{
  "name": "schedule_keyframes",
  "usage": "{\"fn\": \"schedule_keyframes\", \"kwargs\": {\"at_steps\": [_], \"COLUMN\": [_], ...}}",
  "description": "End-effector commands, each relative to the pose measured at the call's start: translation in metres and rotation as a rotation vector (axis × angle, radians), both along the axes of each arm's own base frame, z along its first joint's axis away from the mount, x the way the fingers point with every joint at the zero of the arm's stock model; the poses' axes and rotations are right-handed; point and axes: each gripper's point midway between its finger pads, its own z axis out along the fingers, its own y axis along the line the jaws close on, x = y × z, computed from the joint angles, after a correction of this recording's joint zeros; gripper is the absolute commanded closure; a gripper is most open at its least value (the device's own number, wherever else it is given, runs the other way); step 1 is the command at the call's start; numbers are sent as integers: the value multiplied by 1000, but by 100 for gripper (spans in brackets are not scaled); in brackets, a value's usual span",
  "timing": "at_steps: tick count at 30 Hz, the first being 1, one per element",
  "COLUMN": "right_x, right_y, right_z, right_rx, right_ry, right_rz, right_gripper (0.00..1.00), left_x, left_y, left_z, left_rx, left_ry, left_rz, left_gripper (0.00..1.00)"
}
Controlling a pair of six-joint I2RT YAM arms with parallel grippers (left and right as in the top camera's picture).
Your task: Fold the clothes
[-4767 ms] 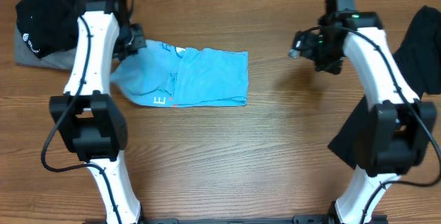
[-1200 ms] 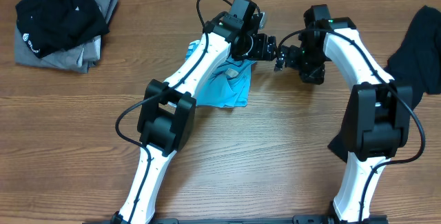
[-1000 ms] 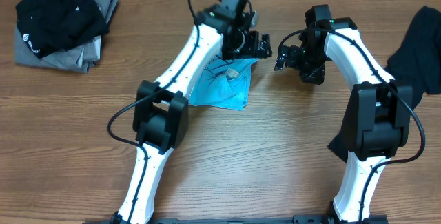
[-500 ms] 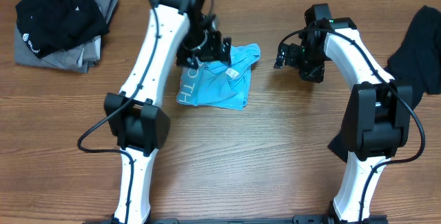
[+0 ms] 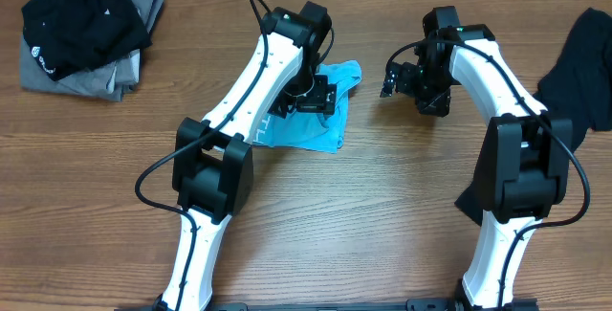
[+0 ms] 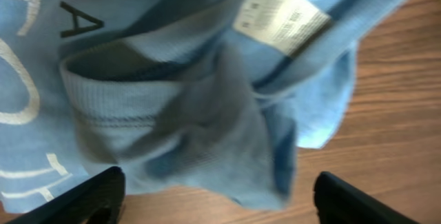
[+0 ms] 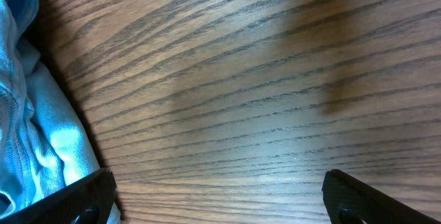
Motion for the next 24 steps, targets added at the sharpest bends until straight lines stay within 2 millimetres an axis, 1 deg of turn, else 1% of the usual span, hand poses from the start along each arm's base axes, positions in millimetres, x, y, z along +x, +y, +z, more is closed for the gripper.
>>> {"fn": "schedule_keyframes", "kwargs": {"at_steps": [1, 3, 4, 5, 6, 7, 11, 13, 14, 15, 16, 17, 20, 24], "right_x": [1, 1, 1, 0, 0, 0, 0, 0, 0, 0, 0, 0, 0, 1], "right_y": [2, 2, 2, 2, 2, 2, 2, 2, 2, 2, 2, 2, 2, 2], "right_z": [2, 2, 2, 2, 2, 2, 2, 2, 2, 2, 2, 2, 2, 2], "right_rx": [5, 5, 5, 5, 5, 4, 4, 4, 4, 4, 4, 4, 4, 4], "right_ry": [-11, -11, -10, -7, -6, -4, -3, -4, -4, -4, -4, -4, -5, -8], "right_rz": [9, 9, 8, 9, 9, 9, 9, 9, 9, 9, 9, 9, 9, 9], "right_gripper": [0, 0, 0, 0, 0, 0, 0, 0, 0, 0, 0, 0, 0, 0], "left_x": [3, 4, 4, 4, 4, 4, 3, 1, -2, -6, -9, -15, -24, -41], "left_y": [5, 4, 3, 3, 3, 3, 1, -3, -8, -13, -19, -30, -50, -65], "left_z": [-8, -11, -13, -16, -16, -18, -20, -19, -19, -18, -17, -15, -10, -9], "left_rx": [25, 23, 23, 21, 21, 19, 19, 11, -3, -24, -49, -90, -159, -143], "left_ry": [-8, -12, -12, -14, -14, -13, -10, -6, 4, 15, 28, 44, 62, 75], "left_rz": [27, 26, 25, 26, 26, 26, 22, 14, 8, 1, -9, -33, -90, -145], "left_gripper": [16, 18, 21, 31, 33, 43, 71, 83, 87, 94, 96, 96, 96, 95]}}
